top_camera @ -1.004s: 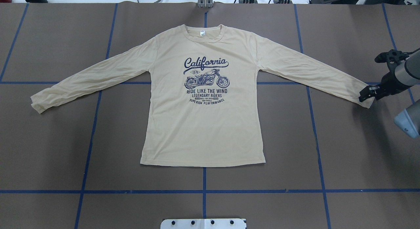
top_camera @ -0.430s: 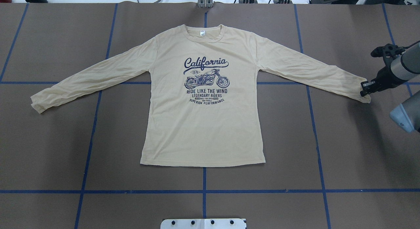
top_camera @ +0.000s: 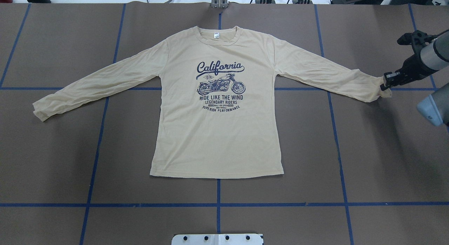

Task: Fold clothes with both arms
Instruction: 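Lift the cuff with the right gripper and carry it toward the collar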

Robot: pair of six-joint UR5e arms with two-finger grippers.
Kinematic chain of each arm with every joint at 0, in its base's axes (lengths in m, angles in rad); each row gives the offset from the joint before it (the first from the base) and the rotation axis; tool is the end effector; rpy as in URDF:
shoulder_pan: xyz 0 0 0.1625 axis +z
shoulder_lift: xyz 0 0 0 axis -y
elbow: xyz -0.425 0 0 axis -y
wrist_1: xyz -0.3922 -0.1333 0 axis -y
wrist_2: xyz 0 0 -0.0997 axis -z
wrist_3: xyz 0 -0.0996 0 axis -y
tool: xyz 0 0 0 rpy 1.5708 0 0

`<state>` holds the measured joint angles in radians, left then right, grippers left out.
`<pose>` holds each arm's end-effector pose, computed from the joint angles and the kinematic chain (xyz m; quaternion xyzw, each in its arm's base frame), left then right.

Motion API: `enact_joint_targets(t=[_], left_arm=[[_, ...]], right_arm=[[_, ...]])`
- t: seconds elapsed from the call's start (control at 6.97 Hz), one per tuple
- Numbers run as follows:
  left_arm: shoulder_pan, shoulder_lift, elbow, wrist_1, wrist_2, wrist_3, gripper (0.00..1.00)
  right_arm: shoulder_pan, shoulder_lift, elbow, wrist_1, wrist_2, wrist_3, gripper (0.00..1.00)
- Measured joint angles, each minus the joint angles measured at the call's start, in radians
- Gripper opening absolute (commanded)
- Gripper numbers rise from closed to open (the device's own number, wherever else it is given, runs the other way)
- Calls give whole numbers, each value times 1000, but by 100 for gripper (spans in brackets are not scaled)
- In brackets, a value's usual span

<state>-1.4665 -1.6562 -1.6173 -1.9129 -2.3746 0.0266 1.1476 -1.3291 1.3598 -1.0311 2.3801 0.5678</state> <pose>-0.0045 -0.5488 0.5504 0.2012 0.3883 0.1502 0.8867 -0.1967 -0.5857 0.5671 0.0479 -0.4553 -0.0468 0.8878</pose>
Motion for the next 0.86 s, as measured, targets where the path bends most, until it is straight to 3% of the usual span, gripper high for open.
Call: enact_joint_targets(t=[0.43,0.57,0.86], left_arm=[[0,3,10,0,0,1,100],[0,4,16,0,0,1,100],[0,5,35,0,0,2,100]], right_arm=[[-12,228,0,0,97,189,0],[-40,330,-4,-2,85,289,0],[-130,512,-29,-15,-26,408,0]])
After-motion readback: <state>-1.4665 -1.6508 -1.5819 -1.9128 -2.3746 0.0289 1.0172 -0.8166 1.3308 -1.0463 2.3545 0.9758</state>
